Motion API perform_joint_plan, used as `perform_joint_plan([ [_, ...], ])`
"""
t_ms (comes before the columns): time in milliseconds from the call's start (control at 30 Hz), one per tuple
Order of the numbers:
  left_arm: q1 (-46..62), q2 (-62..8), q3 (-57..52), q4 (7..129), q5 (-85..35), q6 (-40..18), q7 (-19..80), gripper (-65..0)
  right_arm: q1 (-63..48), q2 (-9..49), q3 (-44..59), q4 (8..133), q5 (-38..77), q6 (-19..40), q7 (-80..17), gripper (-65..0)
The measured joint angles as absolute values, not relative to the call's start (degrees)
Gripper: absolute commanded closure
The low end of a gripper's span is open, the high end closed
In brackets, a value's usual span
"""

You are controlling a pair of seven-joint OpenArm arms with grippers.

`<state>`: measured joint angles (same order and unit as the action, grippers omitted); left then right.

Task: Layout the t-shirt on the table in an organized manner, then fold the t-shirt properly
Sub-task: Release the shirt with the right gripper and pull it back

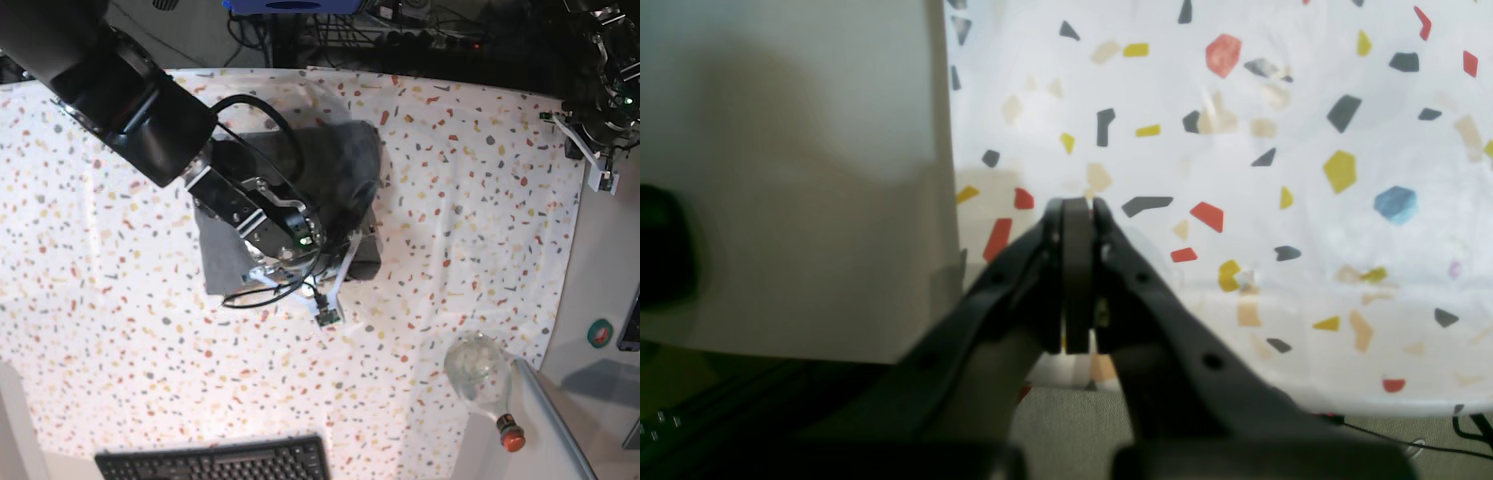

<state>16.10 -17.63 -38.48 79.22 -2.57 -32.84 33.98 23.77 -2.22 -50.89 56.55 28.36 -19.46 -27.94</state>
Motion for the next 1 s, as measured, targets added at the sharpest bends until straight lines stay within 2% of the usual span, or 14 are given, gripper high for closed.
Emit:
perform_joint_plan([
  [367,16.19,-17.63,-38.59,79.22,-2.57,-32.84,34.04,0.0,23.79,-6.79,-66.65,55.70,28.86,-18.41,-26.74,0.0],
  [467,16.08,-17.58,-38.57,79.22,-2.59,-32.84,34.04,0.0,23.79,-5.63,-66.59,59.02,28.60,-18.76,-27.22,0.0],
  [567,15.86,-17.58,-38.26,79.22,-2.59,-32.82,34.00,0.0,23.86,-2.11,-66.24,68.47,28.51,-18.81,-27.29,0.0],
  [633,15.73,-17.15,-38.28,79.24,-2.57,-32.82,33.87,0.0,23.51,0.25,-63.53,74.32,29.54,-19.18,-27.22,0.0],
  [700,15.66,-16.14,-38.22,79.37,-2.55,-32.82,33.89,0.0,22.63,3.51,-58.87,78.59,29.43,-22.57,-27.44,0.0],
  [800,15.75,-14.28,-38.00,79.59,-2.57,-32.82,33.98,0.0,20.32,9.47,-47.22,79.26,28.69,-25.17,-32.73,0.0],
  [900,15.55,-13.45,-32.29,80.53,-1.76,-32.01,34.26,0.0,16.43,12.49,-38.04,79.02,27.94,-23.03,-32.40,0.0],
  [1000,14.74,-11.29,-26.92,83.20,-2.22,-32.82,34.04,0.0,13.32,11.55,-36.05,79.05,28.34,-19.40,-32.53,0.0],
])
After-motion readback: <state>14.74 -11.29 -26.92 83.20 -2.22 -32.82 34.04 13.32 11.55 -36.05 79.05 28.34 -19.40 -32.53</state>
